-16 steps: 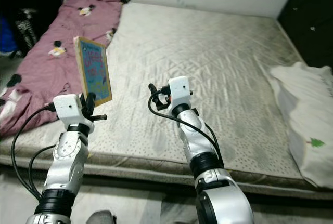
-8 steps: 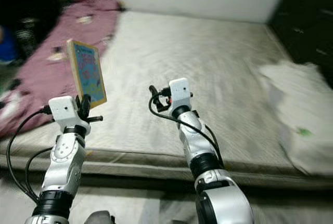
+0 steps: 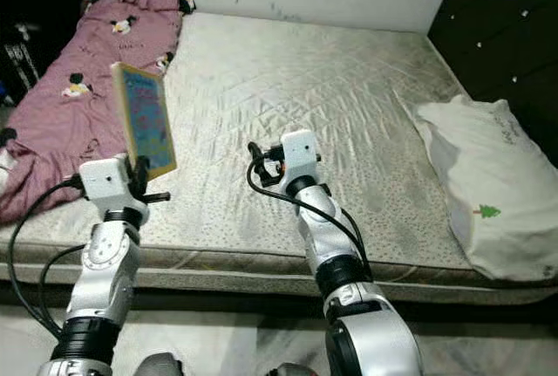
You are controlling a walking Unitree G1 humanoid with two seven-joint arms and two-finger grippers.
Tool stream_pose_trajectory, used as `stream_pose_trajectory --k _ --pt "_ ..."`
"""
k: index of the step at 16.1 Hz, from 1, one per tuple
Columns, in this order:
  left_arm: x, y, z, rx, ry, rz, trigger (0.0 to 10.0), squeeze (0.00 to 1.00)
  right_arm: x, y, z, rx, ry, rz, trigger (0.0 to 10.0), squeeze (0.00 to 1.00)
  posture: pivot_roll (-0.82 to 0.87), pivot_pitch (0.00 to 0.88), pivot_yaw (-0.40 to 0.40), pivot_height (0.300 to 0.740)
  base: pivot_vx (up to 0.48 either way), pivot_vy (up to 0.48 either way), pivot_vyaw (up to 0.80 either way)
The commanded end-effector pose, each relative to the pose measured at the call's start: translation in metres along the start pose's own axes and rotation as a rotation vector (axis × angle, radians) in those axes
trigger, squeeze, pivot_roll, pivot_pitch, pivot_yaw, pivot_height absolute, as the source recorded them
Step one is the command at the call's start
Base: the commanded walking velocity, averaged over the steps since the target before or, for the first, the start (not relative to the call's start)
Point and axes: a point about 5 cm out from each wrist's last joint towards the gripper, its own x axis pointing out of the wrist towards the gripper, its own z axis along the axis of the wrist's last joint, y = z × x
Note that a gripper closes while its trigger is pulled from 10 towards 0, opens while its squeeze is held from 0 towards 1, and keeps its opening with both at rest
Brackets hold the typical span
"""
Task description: Clean up the room
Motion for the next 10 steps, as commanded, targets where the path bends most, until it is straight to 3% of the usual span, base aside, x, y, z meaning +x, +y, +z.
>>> stream_pose_trajectory --k 1,5,9,10 --pt "0.0033 -0.0089 0.0073 0.002 -0.036 -0.03 10.0 0.0 0.0002 -0.0059 0.0005 -0.005 0.007 -0.013 10.0 0.0 0.09 0.0 -0.069 0.74 0.0 -0.48 0.0" --pt "0.0032 -0.0088 0.007 -0.001 -0.034 -0.028 10.0 0.0 0.0003 -0.0059 0.0003 -0.007 0.009 -0.012 10.0 0.0 0.08 0.0 -0.069 0.74 0.0 -0.48 0.0" --pt "0.0034 -0.009 0.0069 -0.001 -0.032 -0.028 10.0 0.0 0.0005 -0.006 0.0003 -0.01 0.009 -0.012 10.0 0.0 0.08 0.0 -0.069 0.74 0.0 -0.366 0.0" --pt "0.0034 -0.0091 0.0068 -0.001 -0.031 -0.029 10.0 0.0 0.0005 -0.006 0.0003 -0.01 0.01 -0.011 10.0 0.0 0.08 0.0 -0.069 0.74 0.0 0.0 0.0"
